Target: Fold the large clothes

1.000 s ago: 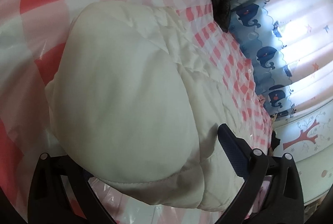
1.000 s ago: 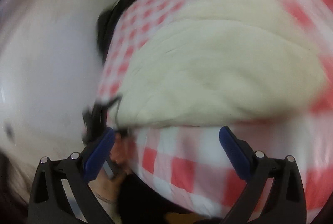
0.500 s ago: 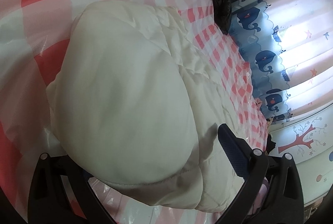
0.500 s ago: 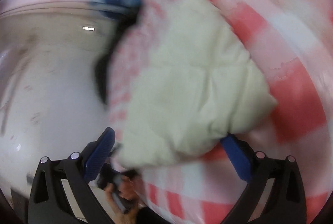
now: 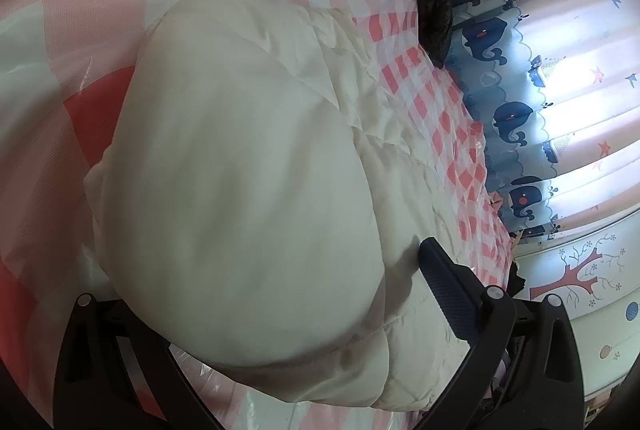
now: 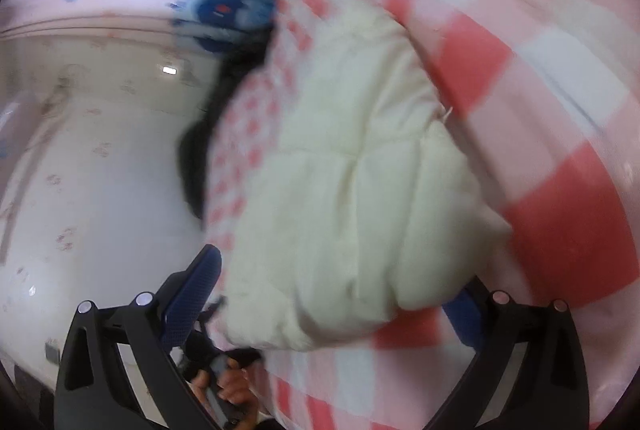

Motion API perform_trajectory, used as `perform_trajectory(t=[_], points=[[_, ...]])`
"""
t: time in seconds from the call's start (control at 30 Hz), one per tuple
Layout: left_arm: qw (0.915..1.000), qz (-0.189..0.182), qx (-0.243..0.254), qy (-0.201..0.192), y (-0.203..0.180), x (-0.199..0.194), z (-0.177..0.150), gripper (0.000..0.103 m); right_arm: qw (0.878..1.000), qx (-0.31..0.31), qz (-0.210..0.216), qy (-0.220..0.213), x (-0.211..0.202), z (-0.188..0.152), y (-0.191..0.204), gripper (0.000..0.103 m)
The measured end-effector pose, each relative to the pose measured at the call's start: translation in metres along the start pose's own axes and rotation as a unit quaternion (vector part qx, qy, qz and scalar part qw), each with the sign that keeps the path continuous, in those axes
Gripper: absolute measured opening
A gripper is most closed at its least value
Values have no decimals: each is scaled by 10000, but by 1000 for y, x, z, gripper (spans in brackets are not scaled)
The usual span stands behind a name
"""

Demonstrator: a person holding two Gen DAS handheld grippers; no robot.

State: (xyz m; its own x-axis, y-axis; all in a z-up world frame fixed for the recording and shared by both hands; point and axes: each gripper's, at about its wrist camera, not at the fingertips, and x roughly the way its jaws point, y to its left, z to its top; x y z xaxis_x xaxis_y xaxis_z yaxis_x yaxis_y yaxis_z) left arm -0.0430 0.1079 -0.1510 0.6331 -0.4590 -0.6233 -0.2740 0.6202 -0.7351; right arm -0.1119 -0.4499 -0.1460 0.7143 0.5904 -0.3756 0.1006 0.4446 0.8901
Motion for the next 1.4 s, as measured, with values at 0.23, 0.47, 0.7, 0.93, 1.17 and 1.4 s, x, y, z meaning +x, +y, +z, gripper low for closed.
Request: perform_trajectory(t=[0.23, 0.47, 0.7, 0.93, 1.17, 1.4], points=[[10000, 25, -21, 23, 0, 2, 0, 95, 9974, 573, -265, 345, 13, 7, -26, 97], [9999, -35, -85, 45, 2, 2, 0, 95, 9972, 218, -571, 420, 17, 6, -14, 91], [9998, -104, -145, 77, 4, 5, 1, 95, 9959, -248, -844, 207, 8, 3, -3, 42], [9976, -190, 610, -264, -18, -13, 0, 55, 9904, -1138, -770, -142, -6, -3, 48, 30], [9962, -342, 782, 147, -25, -18, -19, 58, 9920, -1027, -731, -68, -42, -25, 29, 31], [9976, -510, -46, 475, 1, -3, -18, 76, 9981, -191, -547, -214, -78, -35, -14, 53]])
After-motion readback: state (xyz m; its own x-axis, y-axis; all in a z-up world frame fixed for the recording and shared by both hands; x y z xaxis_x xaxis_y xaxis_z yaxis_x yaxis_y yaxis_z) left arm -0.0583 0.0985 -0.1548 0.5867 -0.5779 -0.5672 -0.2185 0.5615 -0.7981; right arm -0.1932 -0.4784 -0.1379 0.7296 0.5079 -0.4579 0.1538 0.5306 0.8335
